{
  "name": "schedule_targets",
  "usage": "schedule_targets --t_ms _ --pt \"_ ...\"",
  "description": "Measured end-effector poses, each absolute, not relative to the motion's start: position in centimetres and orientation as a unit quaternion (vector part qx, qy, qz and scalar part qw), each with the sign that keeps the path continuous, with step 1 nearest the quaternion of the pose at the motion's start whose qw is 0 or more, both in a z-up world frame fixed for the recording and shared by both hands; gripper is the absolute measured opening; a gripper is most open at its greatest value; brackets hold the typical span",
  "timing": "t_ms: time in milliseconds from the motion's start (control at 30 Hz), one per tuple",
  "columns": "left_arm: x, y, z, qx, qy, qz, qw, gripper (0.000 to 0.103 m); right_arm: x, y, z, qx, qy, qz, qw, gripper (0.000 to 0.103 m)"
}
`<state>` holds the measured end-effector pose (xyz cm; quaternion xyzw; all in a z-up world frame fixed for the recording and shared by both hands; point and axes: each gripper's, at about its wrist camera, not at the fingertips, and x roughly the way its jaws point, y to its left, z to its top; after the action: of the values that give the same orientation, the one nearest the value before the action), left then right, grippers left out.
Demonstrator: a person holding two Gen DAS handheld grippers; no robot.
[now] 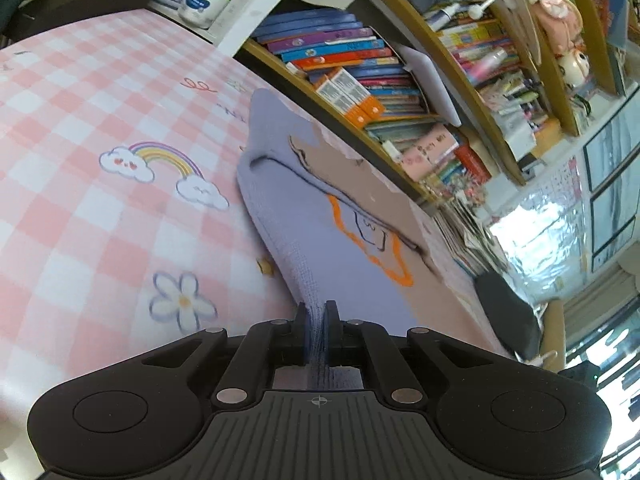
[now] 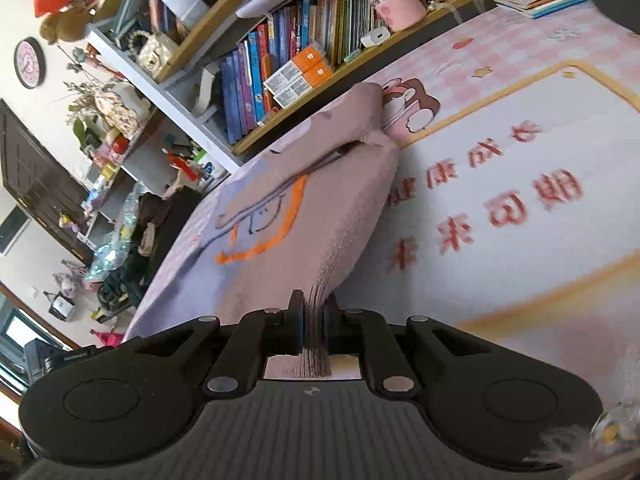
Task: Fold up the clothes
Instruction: 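Lift the hem with both grippers and fold it up toward the collar, then lower the hem onto the folded sweater and open the left gripper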
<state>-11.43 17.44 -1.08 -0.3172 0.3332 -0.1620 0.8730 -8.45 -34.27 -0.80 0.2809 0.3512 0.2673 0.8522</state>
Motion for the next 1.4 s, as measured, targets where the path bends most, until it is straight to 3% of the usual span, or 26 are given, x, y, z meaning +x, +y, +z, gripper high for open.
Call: schedule_targets --t_ms 300,700,1100,1400 --pt "-13.3 16.7 0.2 -0.316 0.323 -0.188 0.872 0.004 -11.5 -35.7 -0.5 0.299 0.344 0.267 0.849 0.008" --pt "-13.3 18.7 2.4 -0.386 0.24 -0.229 0.86 0.004 -10.9 -36.3 3.6 0.359 0.259 0.341 0.829 0.008" --pt "-4.5 19.7 3.1 -0.471 0.166 -0.22 0.838 0.004 -1.7 -35.1 7.1 0.397 0.205 0.335 0.83 0.008" --pt "3.6 19.6 2.2 -0.454 0.196 -0.188 0.849 0.005 6.6 -33.5 6.0 0.395 0.217 0.291 0.844 0.009"
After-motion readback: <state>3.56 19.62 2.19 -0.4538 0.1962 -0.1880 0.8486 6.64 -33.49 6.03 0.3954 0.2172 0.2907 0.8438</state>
